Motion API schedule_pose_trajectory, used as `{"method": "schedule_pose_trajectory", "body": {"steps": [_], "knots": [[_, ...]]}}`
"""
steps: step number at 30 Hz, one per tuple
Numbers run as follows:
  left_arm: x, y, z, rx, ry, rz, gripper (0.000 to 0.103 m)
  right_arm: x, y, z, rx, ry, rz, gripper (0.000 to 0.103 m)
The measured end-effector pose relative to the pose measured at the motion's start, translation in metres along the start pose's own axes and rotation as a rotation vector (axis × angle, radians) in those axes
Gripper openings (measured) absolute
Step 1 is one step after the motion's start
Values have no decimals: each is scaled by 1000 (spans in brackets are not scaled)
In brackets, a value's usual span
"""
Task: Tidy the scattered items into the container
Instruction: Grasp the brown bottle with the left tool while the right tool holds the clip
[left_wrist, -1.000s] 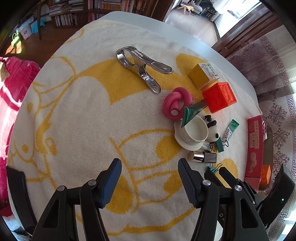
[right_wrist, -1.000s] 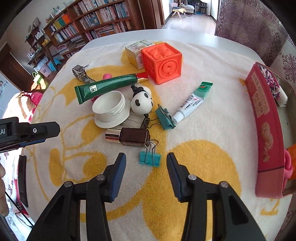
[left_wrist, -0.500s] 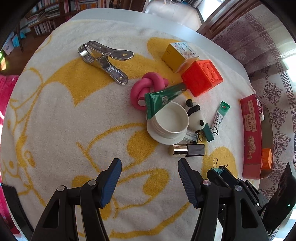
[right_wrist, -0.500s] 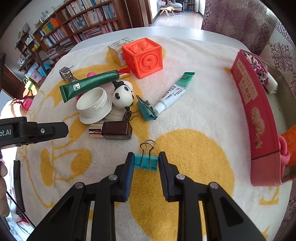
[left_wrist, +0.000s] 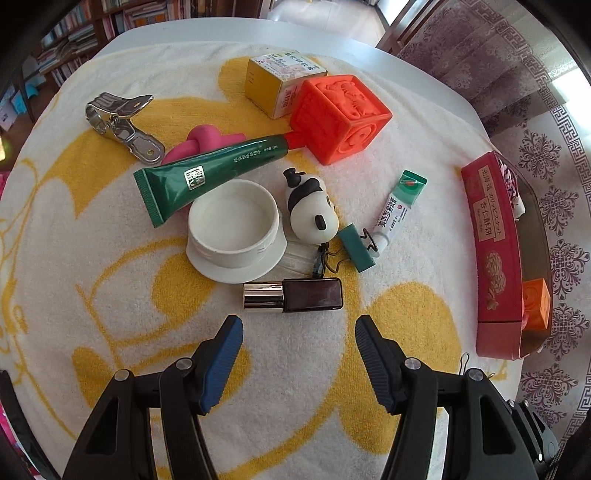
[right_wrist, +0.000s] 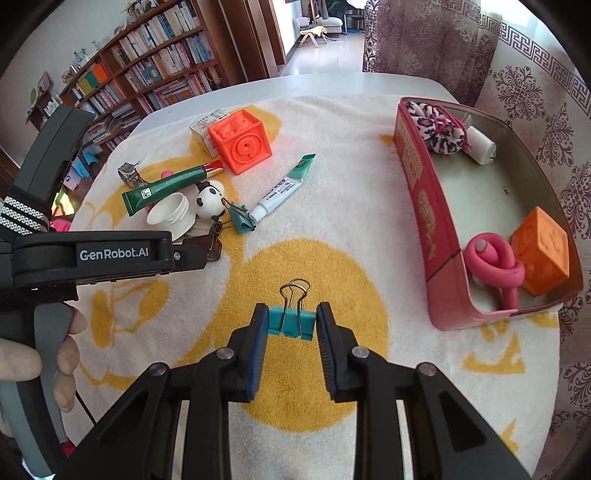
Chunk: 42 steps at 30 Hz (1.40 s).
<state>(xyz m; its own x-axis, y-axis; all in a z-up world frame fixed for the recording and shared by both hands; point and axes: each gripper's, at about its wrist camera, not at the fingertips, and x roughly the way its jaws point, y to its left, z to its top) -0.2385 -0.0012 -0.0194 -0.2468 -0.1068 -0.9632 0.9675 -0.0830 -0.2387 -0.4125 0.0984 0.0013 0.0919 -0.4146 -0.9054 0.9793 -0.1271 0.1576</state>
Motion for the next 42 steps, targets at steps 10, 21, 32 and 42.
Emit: {"method": "schedule_pose_trajectory", "body": {"steps": [10, 21, 32, 42], "knots": [[13, -9, 5, -25, -70, 82, 65, -15, -32, -10, -11, 1, 3, 29], [4, -7, -11, 11, -116, 130, 34, -25, -53, -6, -36, -19, 26, 29], [-24, -1, -27, -19, -145, 102, 25, -35, -60, -1, -53, -52, 63, 29], [-14, 8, -21, -58, -112, 119, 28, -41, -68, -4, -30, -67, 63, 29]]}}
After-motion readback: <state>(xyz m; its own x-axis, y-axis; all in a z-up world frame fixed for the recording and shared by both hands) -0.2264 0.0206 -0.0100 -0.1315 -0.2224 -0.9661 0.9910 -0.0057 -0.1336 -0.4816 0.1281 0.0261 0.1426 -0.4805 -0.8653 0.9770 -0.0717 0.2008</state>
